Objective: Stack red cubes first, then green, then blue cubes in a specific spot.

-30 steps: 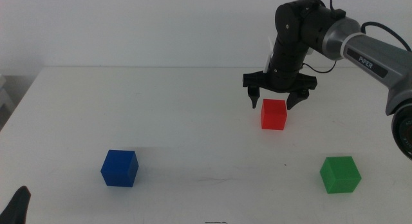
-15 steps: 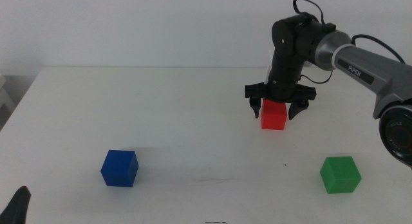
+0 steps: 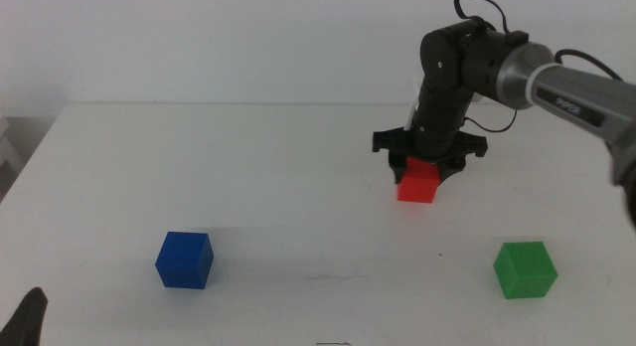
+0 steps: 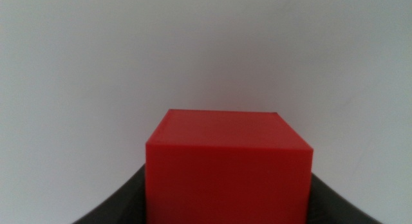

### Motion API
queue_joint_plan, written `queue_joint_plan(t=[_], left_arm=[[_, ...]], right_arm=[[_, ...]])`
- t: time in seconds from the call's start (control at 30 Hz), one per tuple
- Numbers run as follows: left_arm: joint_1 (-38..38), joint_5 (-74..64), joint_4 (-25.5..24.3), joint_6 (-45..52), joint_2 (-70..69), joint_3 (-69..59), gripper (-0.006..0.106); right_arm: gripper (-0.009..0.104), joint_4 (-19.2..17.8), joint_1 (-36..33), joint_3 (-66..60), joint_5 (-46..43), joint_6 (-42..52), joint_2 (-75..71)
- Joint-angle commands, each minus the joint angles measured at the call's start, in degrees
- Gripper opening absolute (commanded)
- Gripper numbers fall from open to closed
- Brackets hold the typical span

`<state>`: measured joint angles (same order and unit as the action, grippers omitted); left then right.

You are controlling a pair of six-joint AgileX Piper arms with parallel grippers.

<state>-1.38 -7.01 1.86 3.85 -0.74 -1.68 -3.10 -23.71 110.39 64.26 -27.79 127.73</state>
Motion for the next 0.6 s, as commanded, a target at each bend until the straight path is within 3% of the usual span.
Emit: queue_joint_plan(t=[0.0, 0.17, 0.57], left_arm=[[0.06, 4.44, 0.61, -0.74, -1.14, 0.22, 0.087], [0.06, 4.44, 0.61, -0.74, -1.14, 0.22, 0.087], [0.06, 4.44, 0.61, -0.74, -1.14, 0.22, 0.087]], right_arm=[[-0.001, 0.03, -2.64, -4.85, -4.22, -1.08, -8.94], [-0.001, -0.25, -8.38, -12.40, -6.46, -4.30, -15.07], [-0.001, -2.02, -18.73, -12.72, -5.06, -13.46, -14.69]])
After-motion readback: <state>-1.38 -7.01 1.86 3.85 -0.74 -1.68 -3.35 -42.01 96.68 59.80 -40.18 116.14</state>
